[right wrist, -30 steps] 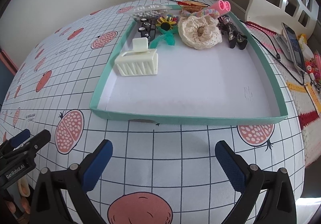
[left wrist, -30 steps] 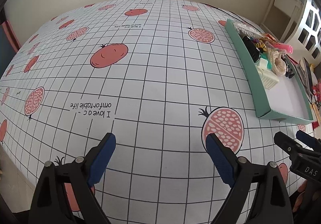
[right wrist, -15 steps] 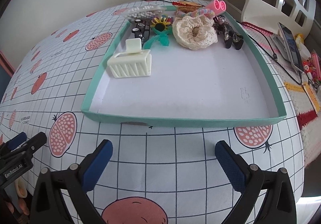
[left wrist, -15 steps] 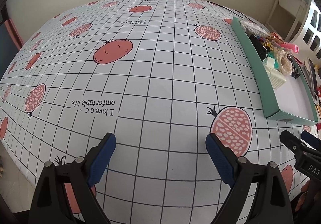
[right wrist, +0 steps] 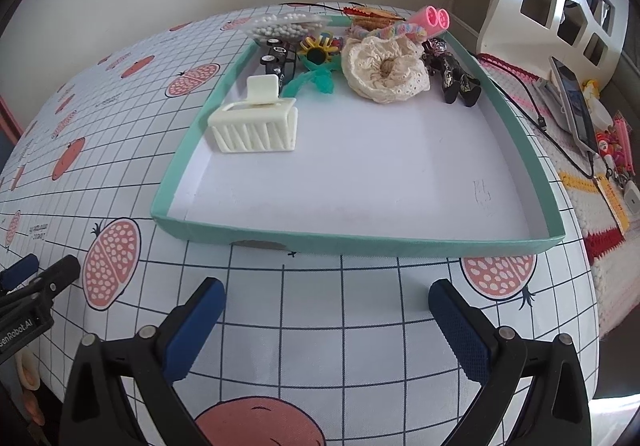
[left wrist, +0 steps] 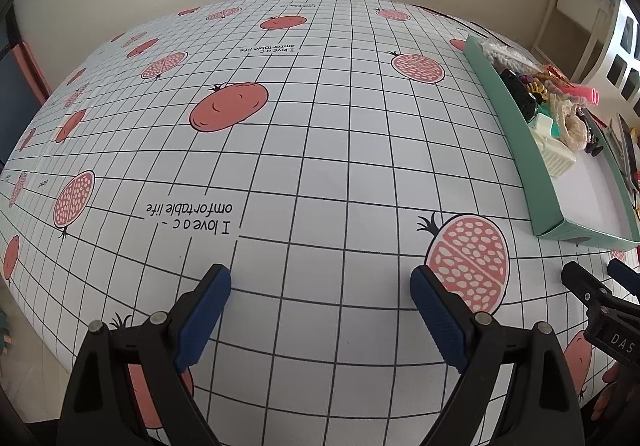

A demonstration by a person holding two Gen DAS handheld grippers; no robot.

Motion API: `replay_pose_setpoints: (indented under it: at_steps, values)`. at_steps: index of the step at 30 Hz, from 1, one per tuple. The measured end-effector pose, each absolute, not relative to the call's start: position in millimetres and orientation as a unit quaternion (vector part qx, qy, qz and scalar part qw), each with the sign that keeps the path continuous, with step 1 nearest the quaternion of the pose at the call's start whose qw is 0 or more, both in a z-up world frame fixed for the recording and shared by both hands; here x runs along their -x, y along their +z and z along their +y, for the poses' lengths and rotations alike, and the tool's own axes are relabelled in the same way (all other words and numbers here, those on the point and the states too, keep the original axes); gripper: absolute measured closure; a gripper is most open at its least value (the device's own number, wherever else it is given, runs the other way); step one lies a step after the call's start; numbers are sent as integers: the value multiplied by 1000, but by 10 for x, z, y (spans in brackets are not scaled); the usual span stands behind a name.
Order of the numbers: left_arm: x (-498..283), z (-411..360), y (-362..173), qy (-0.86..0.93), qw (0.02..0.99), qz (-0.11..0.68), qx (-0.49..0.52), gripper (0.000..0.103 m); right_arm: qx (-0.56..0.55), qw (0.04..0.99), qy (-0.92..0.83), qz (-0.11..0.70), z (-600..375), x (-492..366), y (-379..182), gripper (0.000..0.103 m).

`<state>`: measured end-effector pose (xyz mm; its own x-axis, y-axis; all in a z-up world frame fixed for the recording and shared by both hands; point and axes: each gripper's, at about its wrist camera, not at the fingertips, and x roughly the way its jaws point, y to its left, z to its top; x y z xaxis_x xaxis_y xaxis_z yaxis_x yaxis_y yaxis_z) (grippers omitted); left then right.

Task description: Organize objects

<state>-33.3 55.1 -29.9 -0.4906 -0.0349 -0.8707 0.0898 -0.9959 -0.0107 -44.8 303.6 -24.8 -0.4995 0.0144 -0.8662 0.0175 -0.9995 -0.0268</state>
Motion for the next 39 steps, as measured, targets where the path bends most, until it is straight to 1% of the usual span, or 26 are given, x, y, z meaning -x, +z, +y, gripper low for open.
replay_pose_setpoints:
  at_steps: [3,6,13,39]
  values:
    - [321,552,-301,-865,37,28,-499,10,-497,1,-867,16,3037,443,-252,0]
    - [307,564,-335,-866,40,28,-498,0,-495,1,-869,15,3037,427,-255,0]
    - [249,581,-338,-877,48,31,-477,0,-487,-5,-874,11,3030,401,-257,0]
    - [243,600,-333,-884,51,34,-463,0,-476,-10,-879,8,3023,368,-259,0]
